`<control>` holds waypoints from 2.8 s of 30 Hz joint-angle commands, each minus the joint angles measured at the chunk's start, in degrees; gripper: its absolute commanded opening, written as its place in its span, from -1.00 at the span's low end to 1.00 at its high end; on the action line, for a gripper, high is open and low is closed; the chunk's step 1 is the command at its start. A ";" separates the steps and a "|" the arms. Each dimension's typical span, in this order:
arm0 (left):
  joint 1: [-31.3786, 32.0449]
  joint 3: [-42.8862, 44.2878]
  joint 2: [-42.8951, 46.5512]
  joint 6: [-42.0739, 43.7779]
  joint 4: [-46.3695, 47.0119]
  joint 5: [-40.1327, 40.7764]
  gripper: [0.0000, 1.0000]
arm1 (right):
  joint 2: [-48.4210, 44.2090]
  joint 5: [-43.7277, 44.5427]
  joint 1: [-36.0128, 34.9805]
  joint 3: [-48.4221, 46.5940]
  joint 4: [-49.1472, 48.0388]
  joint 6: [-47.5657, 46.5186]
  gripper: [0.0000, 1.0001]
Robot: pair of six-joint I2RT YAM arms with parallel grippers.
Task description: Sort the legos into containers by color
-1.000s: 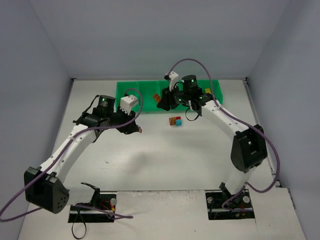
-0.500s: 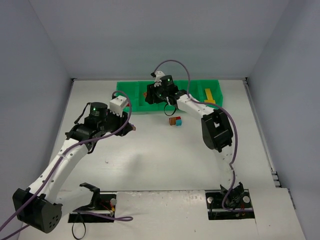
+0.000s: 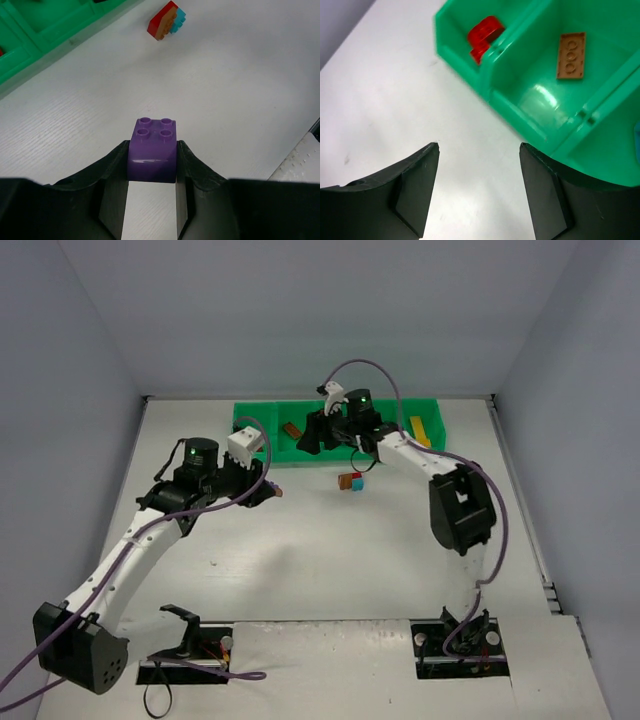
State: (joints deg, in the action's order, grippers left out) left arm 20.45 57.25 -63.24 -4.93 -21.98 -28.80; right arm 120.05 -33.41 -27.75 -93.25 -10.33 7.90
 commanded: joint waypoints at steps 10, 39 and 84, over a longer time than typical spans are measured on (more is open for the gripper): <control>-1.90 15.42 -9.61 -4.72 6.24 -11.72 -1.00 | -35.65 -7.12 -2.22 26.10 -6.02 -12.20 0.30; 3.55 26.42 -17.18 -17.13 -2.02 -19.28 -1.00 | -39.63 4.40 -10.13 22.32 -2.15 -22.32 -0.53; 2.93 4.97 1.11 -16.16 -6.33 16.32 0.76 | -7.79 33.15 11.76 2.36 7.08 5.90 0.24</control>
State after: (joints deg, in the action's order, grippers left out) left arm 23.57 61.08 -61.87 -20.40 -31.40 -11.97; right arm 119.13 0.01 -14.94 -91.00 -1.80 14.04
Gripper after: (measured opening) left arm 0.881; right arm 0.619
